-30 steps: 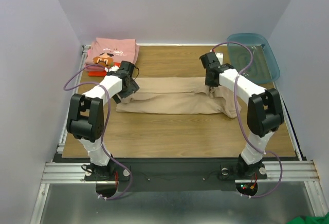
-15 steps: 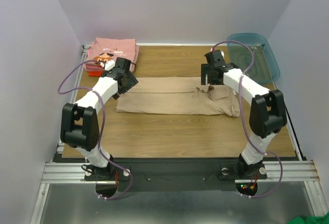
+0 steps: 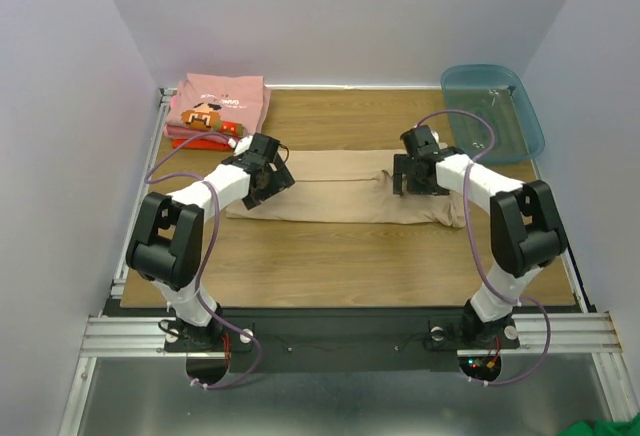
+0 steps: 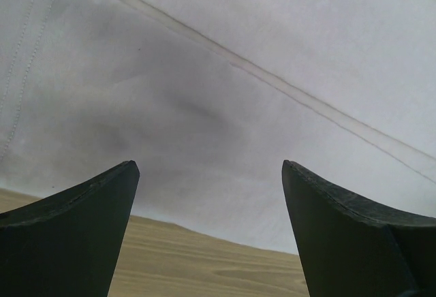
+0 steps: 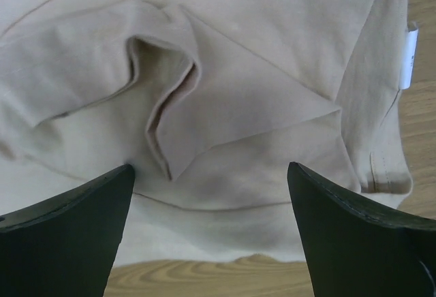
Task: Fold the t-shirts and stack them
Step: Fold the tshirt
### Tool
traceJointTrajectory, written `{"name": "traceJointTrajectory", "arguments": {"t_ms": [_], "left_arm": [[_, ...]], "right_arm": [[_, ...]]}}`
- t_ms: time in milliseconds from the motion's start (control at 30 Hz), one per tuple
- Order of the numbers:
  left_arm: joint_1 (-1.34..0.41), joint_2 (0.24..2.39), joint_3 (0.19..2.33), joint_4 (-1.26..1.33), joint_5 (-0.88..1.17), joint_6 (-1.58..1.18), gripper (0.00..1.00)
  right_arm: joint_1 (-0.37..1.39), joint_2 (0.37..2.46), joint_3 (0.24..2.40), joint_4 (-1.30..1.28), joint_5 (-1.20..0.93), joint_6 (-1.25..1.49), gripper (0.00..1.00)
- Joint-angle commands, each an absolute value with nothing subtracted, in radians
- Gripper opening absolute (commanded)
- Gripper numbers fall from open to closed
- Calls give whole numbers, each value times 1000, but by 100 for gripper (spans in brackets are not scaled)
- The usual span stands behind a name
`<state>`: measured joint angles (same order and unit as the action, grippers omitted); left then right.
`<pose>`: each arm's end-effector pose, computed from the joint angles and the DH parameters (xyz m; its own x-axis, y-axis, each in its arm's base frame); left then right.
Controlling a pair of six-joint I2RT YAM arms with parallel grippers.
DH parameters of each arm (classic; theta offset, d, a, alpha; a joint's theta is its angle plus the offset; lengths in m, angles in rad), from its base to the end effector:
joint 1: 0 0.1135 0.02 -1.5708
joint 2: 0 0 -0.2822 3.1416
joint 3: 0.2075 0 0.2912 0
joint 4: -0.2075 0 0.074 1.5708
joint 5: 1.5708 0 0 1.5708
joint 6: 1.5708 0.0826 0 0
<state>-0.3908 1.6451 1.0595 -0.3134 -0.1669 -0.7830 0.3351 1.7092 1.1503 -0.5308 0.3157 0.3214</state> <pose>0.3828 -0.1429 0.1658 -0.7105 -0.4596 -0.5329 -0.3120 0.8845 -0.3469 0.3889 0.1083 0.1576 -0.8502 0.0219 -0.5260 0.0966 0.9887 -0.1150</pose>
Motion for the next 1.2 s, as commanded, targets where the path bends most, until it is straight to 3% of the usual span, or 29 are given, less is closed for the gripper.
{"name": "traceJointTrajectory", "arguments": {"t_ms": [0, 367, 633, 833, 967, 1167], "left_arm": [[-385, 1664, 1039, -279, -176, -759, 98], [-319, 1717, 959, -262, -207, -738, 98], [-305, 1700, 920, -253, -210, -718, 98], [-305, 1675, 894, -252, -212, -716, 98], [-307, 1658, 887, -245, -203, -718, 98], [-307, 1629, 855, -244, -184, -729, 98]], "right_arm": [[337, 1776, 1247, -495, 442, 350, 100], [319, 1917, 1436, -497, 649, 361, 100], [265, 2062, 1601, -495, 676, 267, 100], [265, 1991, 1686, -494, 580, 189, 100], [265, 1861, 1596, -494, 420, 228, 100], [278, 1601, 1239, -438, 88, 386, 100]]}}
